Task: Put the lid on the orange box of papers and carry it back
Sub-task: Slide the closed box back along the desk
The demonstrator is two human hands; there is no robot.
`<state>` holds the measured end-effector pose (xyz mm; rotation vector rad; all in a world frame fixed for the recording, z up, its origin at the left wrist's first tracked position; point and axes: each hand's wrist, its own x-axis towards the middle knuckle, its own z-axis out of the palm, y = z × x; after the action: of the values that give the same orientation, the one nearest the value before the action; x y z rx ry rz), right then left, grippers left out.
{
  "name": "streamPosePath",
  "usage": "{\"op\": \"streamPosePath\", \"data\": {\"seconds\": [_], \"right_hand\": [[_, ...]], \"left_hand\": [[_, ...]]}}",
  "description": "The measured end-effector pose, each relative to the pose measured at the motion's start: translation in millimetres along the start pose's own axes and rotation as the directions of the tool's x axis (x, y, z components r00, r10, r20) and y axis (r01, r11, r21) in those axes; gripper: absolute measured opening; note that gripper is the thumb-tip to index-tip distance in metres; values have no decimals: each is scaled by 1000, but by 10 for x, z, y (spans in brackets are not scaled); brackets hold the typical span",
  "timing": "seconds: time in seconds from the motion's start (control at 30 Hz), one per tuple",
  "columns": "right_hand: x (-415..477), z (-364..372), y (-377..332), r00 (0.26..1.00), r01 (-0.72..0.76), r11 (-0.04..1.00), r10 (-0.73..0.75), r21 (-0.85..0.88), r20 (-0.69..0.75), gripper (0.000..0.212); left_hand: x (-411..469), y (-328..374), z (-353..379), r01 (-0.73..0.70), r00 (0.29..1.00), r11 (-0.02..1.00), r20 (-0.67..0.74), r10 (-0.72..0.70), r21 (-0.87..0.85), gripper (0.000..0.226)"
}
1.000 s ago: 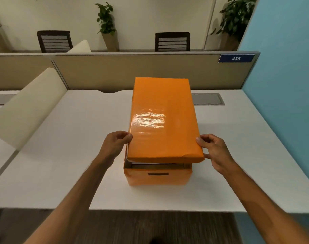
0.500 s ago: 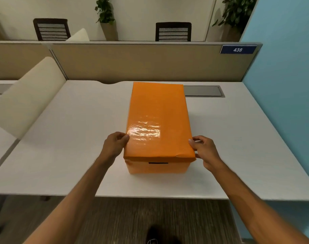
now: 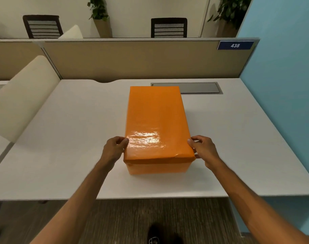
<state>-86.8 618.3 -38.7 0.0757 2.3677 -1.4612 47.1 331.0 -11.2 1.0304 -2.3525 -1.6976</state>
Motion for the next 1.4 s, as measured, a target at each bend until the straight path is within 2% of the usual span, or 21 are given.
{"op": "streamPosePath", "data": {"seconds": [0.13, 0.33, 0.53, 0.63, 0.73, 0.87, 1.0, 1.1, 1.23, 1.4], "right_hand": [[54, 27, 22, 1000, -7, 1000, 8, 27, -12, 26], [220, 67, -119, 997, 73, 997, -73, 29, 11, 56], [617, 123, -520, 973, 224, 970, -218, -91, 77, 73], [872, 148, -704, 952, 299, 937, -282, -179, 119, 73], [1155, 166, -829, 942, 331, 906, -299, -263, 156, 74], [1473, 179, -963, 935, 341, 878, -279, -336, 220, 76], [1674, 222, -1031, 934, 343, 855, -267, -390, 236, 74], [1730, 273, -995, 942, 331, 844, -266, -423, 207, 72], [1768, 307, -925, 940, 337, 792, -258, -509, 221, 75], [1826, 332, -905, 943, 334, 725, -253, -602, 218, 75]], "left_hand": [[71, -42, -7, 14, 999, 998, 44, -11, -60, 41], [217, 58, 2, 52, 996, 988, 79, -41, -145, 62], [568, 318, -17, -9, 990, 991, 141, 28, -134, 78], [794, 488, -2, -63, 983, 994, 167, 77, -88, 76], [1041, 647, 24, -96, 977, 993, 185, 106, -64, 63], [1383, 763, 41, -21, 994, 995, 108, 32, -99, 45], [1586, 799, 31, 2, 998, 997, 62, 3, -80, 48], [1640, 752, 46, -31, 999, 999, 36, 32, -37, 49], [1683, 668, 78, -84, 997, 996, 6, 83, 44, 48], [1760, 656, 117, -52, 999, 998, -3, 52, 48, 48]]}}
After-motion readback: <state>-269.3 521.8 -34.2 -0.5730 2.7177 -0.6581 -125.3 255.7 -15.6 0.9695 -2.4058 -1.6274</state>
